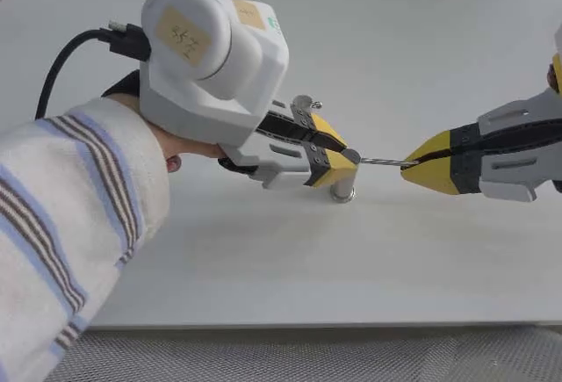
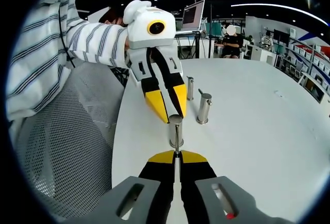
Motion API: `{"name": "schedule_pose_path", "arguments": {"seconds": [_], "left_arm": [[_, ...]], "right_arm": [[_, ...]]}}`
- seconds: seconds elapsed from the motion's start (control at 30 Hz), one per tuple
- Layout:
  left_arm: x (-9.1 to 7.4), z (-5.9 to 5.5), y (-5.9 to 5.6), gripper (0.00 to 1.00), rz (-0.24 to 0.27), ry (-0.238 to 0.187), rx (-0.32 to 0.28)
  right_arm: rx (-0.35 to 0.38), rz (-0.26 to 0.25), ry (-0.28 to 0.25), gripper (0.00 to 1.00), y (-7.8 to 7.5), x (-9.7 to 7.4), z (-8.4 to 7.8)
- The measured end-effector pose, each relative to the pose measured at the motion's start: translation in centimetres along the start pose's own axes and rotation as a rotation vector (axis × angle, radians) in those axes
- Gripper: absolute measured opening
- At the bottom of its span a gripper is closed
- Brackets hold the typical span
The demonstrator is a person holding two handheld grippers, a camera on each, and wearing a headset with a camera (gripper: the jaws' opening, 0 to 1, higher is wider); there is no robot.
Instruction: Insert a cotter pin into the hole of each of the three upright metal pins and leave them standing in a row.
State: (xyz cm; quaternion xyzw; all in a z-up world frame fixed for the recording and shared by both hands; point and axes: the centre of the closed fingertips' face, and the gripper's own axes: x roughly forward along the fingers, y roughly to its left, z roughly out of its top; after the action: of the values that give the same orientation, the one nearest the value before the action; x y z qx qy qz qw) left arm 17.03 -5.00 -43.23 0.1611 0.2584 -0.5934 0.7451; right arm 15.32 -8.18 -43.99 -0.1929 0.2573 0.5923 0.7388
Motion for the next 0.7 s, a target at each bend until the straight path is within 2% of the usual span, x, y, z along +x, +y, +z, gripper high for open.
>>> {"name": "schedule_pose_path", "arguments": {"seconds": [0.07,0.13,0.27,0.4,0.5,0.7], "left_arm": [[0.0,0.0,0.1,0.09,0.001,0.001,-0.001],[0.0,0.0,0.2,0.09,0.017,0.005,-0.041],[0.1,0.1,0.2,0.09,0.018,0.001,-0.081],[0.1,0.2,0.0,0.09,0.018,0.004,-0.080],[0.0,0.1,0.0,0.09,0.026,0.007,-0.105],[0.0,0.2,-0.1,0.09,0.036,0.007,-0.117]], "right_arm": [[-0.005,-0.003,0.016,0.00,-0.1,0.2,-0.2],[-0.002,-0.005,0.026,0.00,-0.2,0.3,-0.2],[-0.009,-0.012,0.035,0.00,-0.4,0.4,-0.1],[-0.008,-0.013,0.037,0.00,-0.8,0.9,0.0],[-0.015,-0.011,0.042,0.00,-0.6,1.3,0.2],[-0.022,-0.004,0.041,0.00,-0.2,2.2,0.8]]}}
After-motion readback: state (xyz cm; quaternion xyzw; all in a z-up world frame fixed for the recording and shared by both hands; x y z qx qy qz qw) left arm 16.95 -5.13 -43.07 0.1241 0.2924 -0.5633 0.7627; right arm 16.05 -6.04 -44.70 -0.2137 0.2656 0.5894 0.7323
